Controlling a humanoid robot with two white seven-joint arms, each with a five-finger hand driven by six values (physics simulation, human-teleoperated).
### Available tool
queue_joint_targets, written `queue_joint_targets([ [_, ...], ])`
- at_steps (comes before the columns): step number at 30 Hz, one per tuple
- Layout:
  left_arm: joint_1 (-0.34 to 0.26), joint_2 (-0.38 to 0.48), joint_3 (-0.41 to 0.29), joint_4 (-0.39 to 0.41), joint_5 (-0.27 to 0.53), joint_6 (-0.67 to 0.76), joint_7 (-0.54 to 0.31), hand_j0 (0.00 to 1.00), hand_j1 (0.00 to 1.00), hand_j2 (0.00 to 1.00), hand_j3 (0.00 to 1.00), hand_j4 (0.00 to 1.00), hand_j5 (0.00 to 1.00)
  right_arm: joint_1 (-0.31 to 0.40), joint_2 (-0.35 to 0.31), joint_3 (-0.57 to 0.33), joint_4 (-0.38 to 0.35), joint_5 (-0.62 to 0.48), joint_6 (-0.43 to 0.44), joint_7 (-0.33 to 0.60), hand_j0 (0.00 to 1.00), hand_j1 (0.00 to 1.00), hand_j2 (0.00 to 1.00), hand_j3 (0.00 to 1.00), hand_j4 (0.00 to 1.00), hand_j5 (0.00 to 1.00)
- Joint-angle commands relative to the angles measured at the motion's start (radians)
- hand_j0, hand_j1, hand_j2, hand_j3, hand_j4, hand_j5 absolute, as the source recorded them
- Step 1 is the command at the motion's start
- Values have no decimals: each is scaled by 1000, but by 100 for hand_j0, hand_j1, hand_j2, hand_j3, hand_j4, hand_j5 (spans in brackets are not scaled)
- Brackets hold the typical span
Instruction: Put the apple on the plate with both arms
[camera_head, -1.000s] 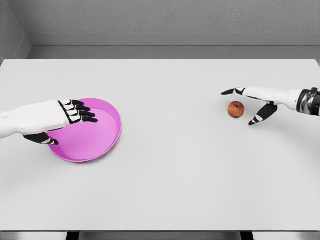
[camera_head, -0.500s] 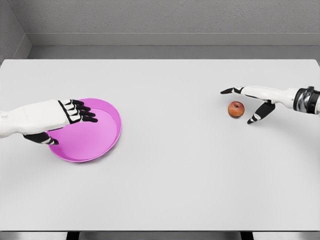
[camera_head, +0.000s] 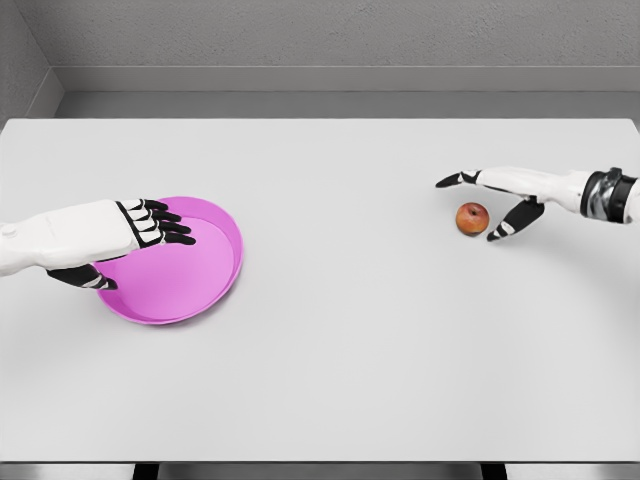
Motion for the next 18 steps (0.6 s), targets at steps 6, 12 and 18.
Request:
queue_joint_targets([
  [6,0,1,0,0,6,2,0,100,100,100,100,100,100,0,3,1,-2,-7,2,0,90,90,90,90,90,90],
  [12,0,1,0,0,6,2,0,100,100,100,100,100,100,2,3,3,0,-7,2,0,90,90,90,90,90,90],
  [18,2,-5,0,0,5,2,0,100,100,100,100,100,100,2,4,3,0,-7,2,0,84,84,84,84,84,84],
])
